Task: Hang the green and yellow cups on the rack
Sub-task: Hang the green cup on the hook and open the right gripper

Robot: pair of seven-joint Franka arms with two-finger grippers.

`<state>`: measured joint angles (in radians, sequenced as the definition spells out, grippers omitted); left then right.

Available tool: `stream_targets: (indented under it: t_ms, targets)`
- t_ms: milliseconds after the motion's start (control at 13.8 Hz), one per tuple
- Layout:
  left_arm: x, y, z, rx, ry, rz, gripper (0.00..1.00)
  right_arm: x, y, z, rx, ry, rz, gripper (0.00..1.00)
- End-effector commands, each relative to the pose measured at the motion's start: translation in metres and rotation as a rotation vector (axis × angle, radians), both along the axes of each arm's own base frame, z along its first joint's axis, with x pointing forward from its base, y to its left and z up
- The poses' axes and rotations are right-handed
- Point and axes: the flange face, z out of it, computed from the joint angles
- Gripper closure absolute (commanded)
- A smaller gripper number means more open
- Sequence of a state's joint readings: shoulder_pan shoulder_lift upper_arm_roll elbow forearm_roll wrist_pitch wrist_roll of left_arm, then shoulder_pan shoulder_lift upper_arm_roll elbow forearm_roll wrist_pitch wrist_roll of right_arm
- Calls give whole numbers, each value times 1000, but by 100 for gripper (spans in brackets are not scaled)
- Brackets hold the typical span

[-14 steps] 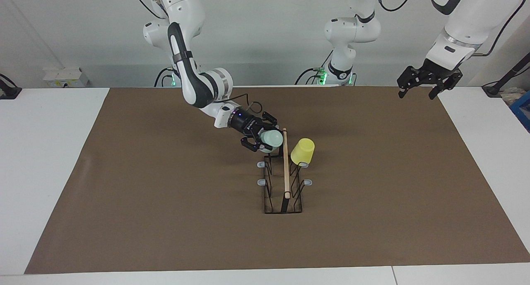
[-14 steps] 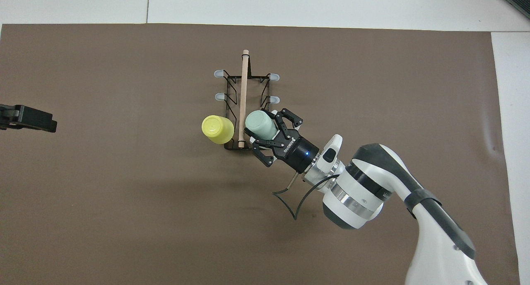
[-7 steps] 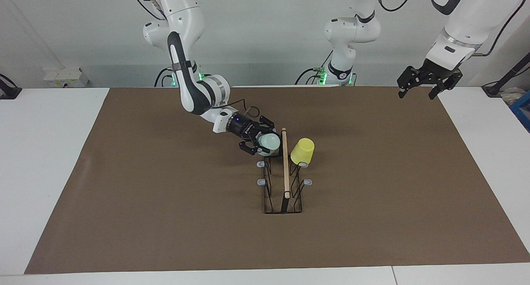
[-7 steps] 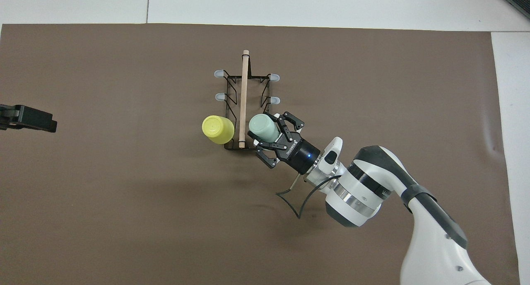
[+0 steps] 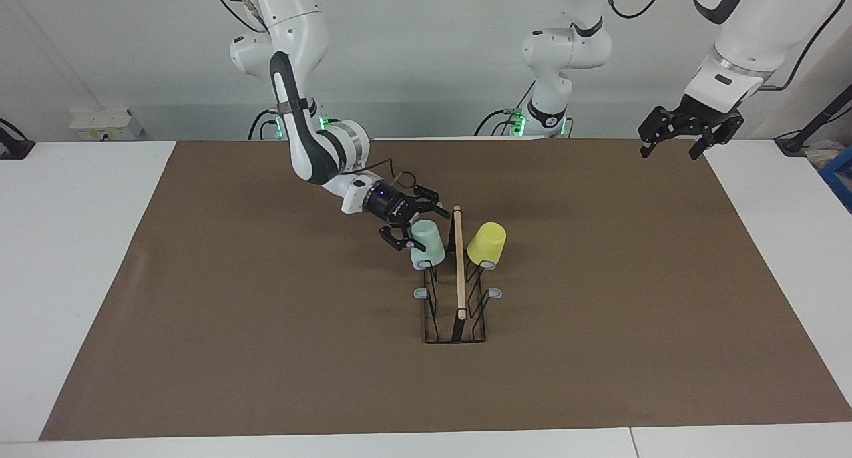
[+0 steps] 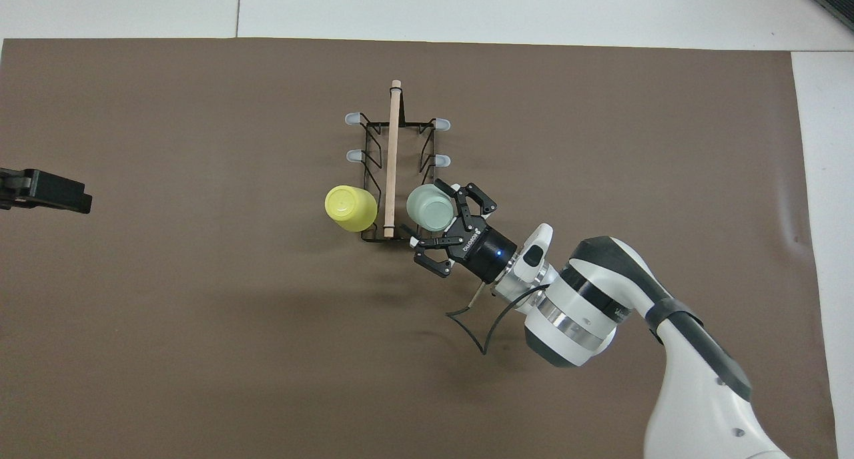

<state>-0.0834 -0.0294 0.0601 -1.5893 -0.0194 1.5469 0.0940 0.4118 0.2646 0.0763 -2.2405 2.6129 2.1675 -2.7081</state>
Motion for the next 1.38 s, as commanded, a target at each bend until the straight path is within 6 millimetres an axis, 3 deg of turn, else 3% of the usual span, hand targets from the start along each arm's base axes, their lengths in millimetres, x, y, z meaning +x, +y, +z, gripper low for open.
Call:
stream_targets:
  t_ms: [0, 218, 363, 871, 1306]
  targets:
    - [-3, 1, 1, 11, 8, 13, 0, -7, 2, 17, -23, 26, -118, 0]
    - [-3, 1, 1, 11, 10, 13, 0, -10, -9, 63, -127, 74, -162, 0]
    - [-3, 1, 1, 11, 10, 13, 0, -10, 1, 81, -110, 91, -158, 0]
    - [-3, 1, 1, 11, 10, 11, 0, 7, -14, 149, -347, 38, -152, 0]
    - [-3, 1, 1, 11, 10, 13, 0, 41, -55, 167, -636, -175, -35, 0]
